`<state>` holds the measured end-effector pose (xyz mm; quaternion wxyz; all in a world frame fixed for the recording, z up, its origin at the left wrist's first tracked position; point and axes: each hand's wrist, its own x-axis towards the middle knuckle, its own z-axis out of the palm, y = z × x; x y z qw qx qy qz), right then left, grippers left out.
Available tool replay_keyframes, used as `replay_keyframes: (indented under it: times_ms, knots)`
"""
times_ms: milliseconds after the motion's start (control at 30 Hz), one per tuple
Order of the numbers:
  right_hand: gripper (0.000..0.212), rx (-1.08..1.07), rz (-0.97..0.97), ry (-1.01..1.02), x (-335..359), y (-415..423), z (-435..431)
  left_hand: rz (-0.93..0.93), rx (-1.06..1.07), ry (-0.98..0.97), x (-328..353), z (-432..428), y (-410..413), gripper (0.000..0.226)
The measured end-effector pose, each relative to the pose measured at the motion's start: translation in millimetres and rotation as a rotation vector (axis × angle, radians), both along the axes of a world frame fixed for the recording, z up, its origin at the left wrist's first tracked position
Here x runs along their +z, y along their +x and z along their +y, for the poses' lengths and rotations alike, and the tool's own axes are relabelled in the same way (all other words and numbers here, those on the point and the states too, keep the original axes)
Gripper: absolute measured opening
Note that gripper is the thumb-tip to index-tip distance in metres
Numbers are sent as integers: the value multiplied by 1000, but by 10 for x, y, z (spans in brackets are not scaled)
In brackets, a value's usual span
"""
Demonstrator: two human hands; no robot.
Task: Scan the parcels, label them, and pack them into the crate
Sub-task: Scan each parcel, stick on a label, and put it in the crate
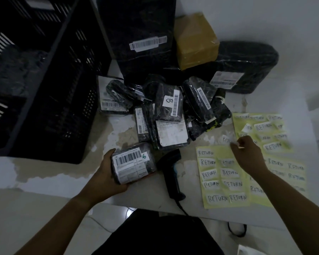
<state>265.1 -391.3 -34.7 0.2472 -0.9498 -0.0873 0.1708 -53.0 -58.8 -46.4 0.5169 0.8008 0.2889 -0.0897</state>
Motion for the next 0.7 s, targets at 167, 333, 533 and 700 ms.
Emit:
replay_keyframes:
  times_ms: [167, 333, 533, 700]
  knots:
    - [15, -6, -83, 248, 407, -507, 338, -4, 3, -38, -38, 27, -25, 132]
    - [20, 290, -14, 322, 579, -1147, 745, -33, 76, -169, -62, 4, -47, 133]
    - [19, 638, -2, 286, 443, -1562, 1256, -88, 346, -398, -72, -121, 34, 63]
    - [16, 788, -72, 211, 389, -1647, 1591, -68, 372, -418, -97, -69, 54, 56]
